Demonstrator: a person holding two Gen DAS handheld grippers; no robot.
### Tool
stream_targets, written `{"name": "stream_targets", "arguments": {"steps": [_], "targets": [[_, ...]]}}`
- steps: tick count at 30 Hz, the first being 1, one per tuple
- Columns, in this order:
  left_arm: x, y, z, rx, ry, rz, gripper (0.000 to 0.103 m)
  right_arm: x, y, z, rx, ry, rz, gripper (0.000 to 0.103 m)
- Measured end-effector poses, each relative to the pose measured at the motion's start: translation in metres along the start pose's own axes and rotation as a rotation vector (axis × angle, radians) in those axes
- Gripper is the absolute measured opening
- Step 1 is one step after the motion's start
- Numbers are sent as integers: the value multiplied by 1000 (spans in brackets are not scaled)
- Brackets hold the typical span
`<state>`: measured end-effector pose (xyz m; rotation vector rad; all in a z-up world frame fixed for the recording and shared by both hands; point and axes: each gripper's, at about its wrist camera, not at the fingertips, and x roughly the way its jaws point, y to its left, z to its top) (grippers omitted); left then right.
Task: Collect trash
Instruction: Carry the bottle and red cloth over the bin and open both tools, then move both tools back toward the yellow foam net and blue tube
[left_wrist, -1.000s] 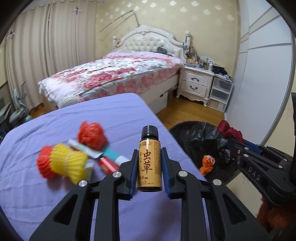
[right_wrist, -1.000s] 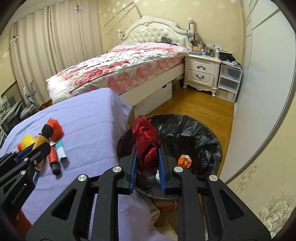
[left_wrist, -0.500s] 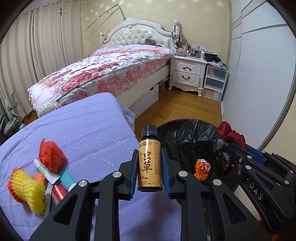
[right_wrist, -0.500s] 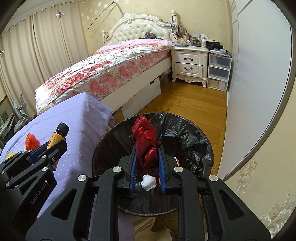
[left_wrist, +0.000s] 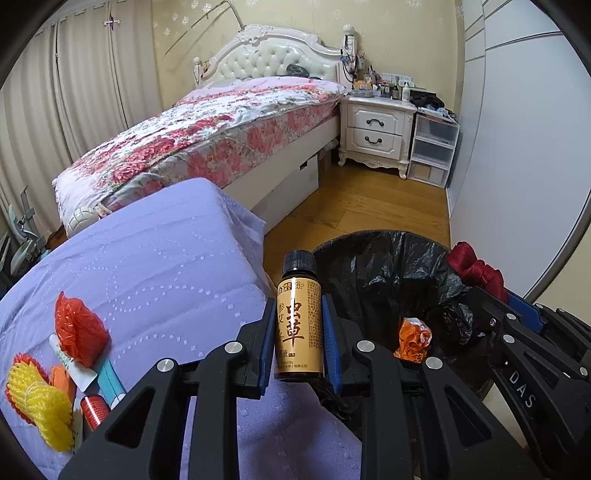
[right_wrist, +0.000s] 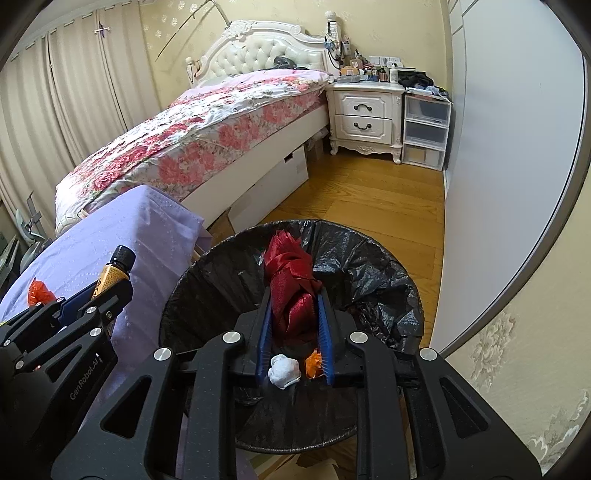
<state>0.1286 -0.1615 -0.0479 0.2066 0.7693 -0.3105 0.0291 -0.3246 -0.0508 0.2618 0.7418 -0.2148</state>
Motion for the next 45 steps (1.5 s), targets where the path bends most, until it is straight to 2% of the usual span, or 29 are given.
{"name": "stream_targets", "arguments": {"steps": [1, 3, 6, 12, 20, 27, 40, 42, 45], "targets": [[1, 0, 0, 0, 4, 0, 32, 1, 0, 0, 0, 1, -1, 25], [0, 0, 1, -1, -1, -2, 48, 2, 1, -2, 1, -1, -8, 28], [-4, 2, 1, -3, -16, -2, 62, 2, -1, -4, 4, -2, -17, 35], [-11, 6, -2, -18, -24, 15, 70, -3, -6, -8, 10, -9, -41, 45], [-29, 25, -11, -46, -26, 67, 71, -11, 0, -16, -4, -6, -40, 51], [-57, 61, -27, -109, -39, 112, 72, -24, 25, -25, -39, 0, 11, 52], [-119, 152, -75, -264, -51, 229, 73, -54, 113, -37, -189, -11, 166, 53], [-127, 171, -82, -296, -51, 254, 73, -58, 130, -39, -219, -12, 193, 59], [-138, 198, -94, -347, -54, 303, 73, -64, 157, -44, -271, -13, 230, 59]]}}
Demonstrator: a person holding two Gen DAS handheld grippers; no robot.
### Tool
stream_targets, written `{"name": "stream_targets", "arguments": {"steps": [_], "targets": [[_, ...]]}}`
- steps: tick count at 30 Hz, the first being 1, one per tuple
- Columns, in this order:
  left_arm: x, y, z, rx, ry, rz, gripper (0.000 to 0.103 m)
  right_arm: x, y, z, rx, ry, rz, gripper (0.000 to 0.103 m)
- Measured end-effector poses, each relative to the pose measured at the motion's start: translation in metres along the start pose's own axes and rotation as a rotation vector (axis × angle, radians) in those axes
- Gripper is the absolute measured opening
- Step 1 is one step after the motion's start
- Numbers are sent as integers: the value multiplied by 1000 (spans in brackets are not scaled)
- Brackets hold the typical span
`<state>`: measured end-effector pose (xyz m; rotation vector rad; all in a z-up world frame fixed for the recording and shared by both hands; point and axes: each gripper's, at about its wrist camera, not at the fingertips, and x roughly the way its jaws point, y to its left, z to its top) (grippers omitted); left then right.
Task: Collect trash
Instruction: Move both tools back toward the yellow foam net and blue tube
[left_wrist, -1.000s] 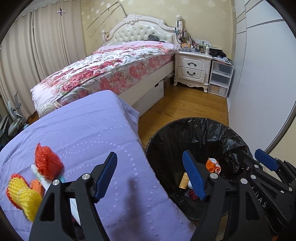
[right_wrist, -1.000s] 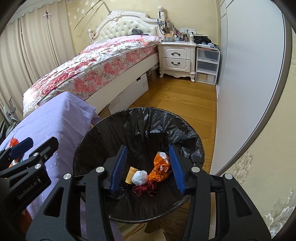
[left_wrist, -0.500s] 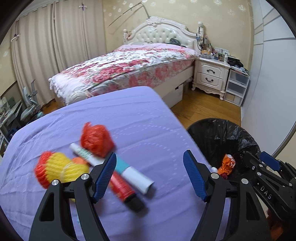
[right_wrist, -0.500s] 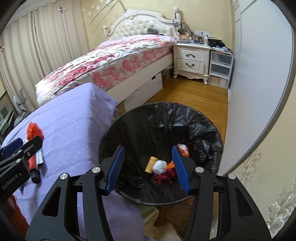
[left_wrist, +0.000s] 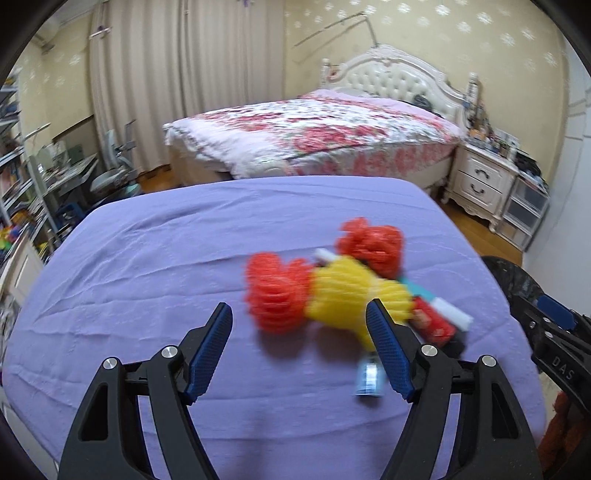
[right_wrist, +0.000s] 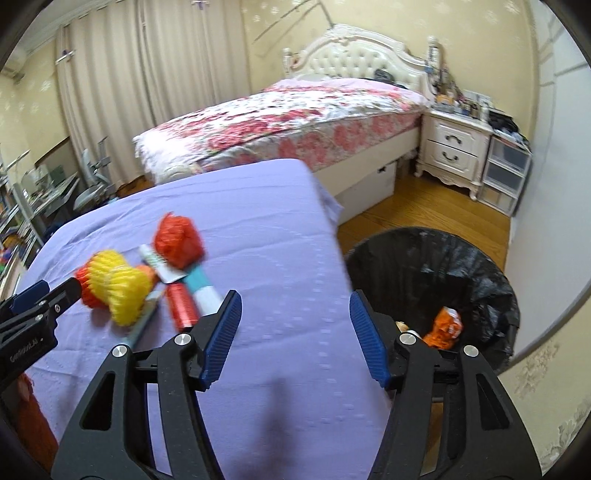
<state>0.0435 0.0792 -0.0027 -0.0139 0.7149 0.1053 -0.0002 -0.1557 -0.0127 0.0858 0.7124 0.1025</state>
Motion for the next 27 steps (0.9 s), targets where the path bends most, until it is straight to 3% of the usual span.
{"name": "stream_targets", "arguments": {"steps": [11, 24, 26, 27], "targets": [[8, 93, -11, -173, 35, 151, 73, 10, 97, 0, -187, 28, 138, 69], [13, 142, -30, -261, 72, 198, 73, 35, 150, -4, -285, 75, 171, 70], [14, 142, -32, -264, 76, 193, 73, 37, 153, -4, -292, 79, 168, 65], [15, 142, -32, -265, 79, 189, 74, 38, 154, -5, -297, 83, 168, 55]]}}
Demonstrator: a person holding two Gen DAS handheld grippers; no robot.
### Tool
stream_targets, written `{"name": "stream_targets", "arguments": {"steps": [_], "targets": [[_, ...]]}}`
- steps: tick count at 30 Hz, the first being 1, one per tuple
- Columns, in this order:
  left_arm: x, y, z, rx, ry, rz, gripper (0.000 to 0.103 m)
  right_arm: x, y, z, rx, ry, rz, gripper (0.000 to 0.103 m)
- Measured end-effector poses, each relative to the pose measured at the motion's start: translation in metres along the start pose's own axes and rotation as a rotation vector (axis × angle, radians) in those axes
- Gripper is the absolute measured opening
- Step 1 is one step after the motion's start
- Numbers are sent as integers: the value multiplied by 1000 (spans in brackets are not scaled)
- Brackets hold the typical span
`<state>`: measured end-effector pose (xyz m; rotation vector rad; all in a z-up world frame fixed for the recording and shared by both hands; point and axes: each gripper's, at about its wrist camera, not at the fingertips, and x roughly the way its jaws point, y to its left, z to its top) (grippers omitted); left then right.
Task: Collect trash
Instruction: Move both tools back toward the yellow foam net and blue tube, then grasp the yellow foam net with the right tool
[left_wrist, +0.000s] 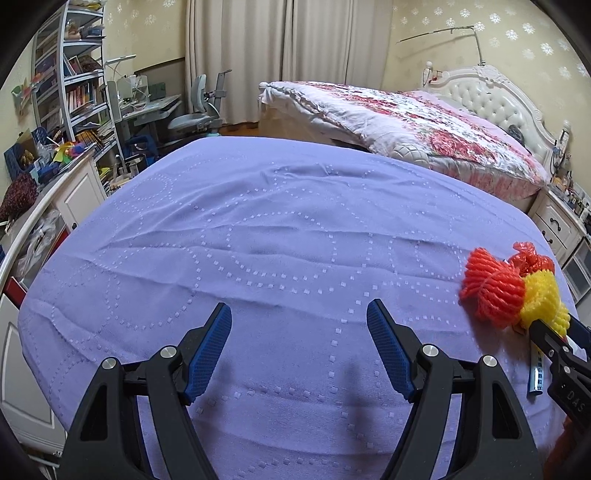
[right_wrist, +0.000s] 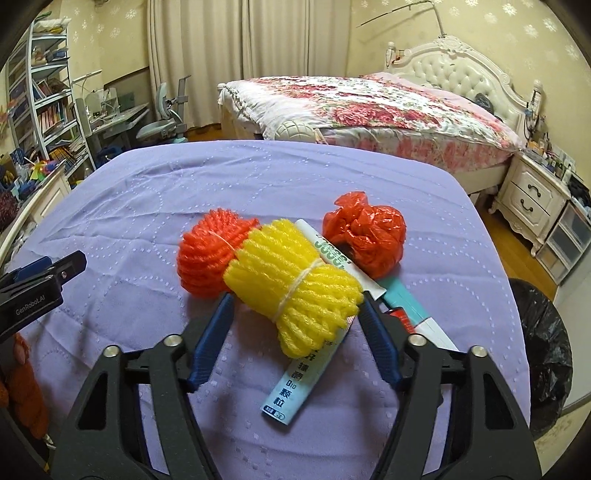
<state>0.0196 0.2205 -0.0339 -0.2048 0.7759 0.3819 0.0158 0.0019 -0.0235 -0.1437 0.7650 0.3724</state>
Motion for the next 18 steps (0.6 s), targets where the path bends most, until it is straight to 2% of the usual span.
{"name": "stream_targets", "arguments": {"steps": [1, 3, 8, 18], "targets": [[2, -2, 1, 0, 3, -4, 74, 2, 1, 0, -5, 8, 0, 51], [3, -3, -1, 3, 7, -12, 74, 5, 0, 0, -8, 21, 7, 37], [3, -10, -5, 21, 11, -24, 74, 4, -1, -1, 0, 21, 16, 33], [1, -12, -5, 15, 7, -24, 74, -9, -9, -1, 31, -10, 21, 30]]}}
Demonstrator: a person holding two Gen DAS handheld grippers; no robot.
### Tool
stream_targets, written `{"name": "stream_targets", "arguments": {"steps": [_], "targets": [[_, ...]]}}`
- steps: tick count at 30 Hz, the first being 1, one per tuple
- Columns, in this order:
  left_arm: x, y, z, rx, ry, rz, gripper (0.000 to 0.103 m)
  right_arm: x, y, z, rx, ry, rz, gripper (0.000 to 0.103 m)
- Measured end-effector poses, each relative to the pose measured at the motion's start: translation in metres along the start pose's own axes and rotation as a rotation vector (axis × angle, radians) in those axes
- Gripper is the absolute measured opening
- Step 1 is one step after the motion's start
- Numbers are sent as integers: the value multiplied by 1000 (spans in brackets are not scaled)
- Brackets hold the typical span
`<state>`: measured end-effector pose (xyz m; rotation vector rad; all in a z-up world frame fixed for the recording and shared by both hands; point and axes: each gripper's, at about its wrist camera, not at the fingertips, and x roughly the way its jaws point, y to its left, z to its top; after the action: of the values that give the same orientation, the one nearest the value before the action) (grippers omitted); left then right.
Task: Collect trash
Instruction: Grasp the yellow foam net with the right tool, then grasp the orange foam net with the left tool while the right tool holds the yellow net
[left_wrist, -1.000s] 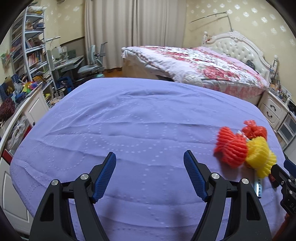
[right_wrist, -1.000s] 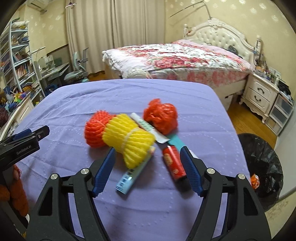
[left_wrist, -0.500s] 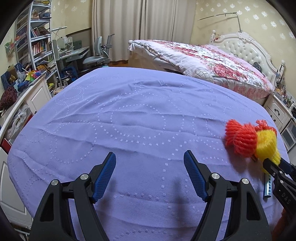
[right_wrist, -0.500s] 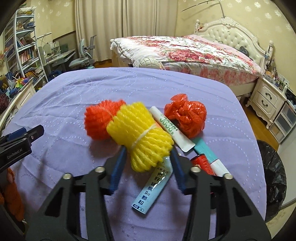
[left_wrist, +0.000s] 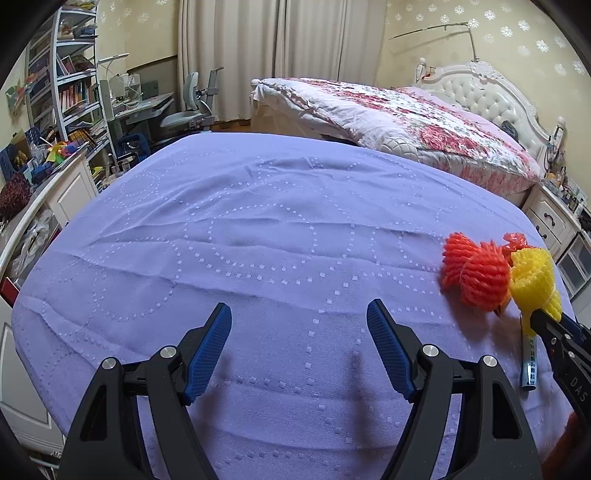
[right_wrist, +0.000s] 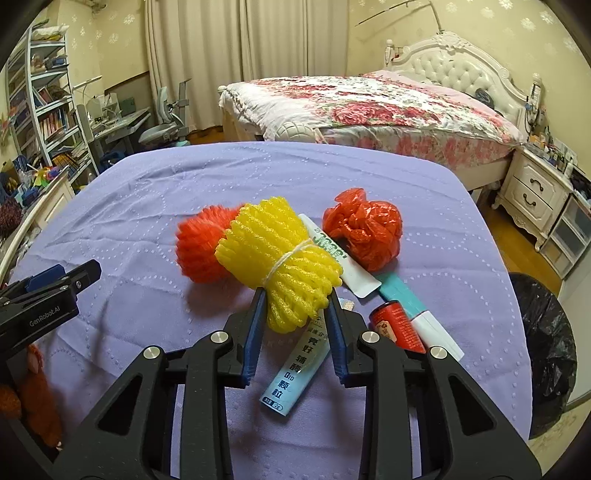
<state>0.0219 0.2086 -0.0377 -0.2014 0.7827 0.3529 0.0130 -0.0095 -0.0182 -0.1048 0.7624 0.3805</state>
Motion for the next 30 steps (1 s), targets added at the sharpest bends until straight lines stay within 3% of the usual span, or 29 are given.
{"name": "stream_targets", "arguments": {"steps": [9, 21, 30], "targets": [[-4, -25, -3, 50, -2, -48, 74, -22, -22, 4, 37, -53, -54, 30], [-12, -84, -1, 153, -20, -131, 74, -41, -102, -9, 175, -82, -191, 30], [2, -119, 14, 202, -32, -130, 76, -46, -141, -28, 255, -78, -214, 30]]}}
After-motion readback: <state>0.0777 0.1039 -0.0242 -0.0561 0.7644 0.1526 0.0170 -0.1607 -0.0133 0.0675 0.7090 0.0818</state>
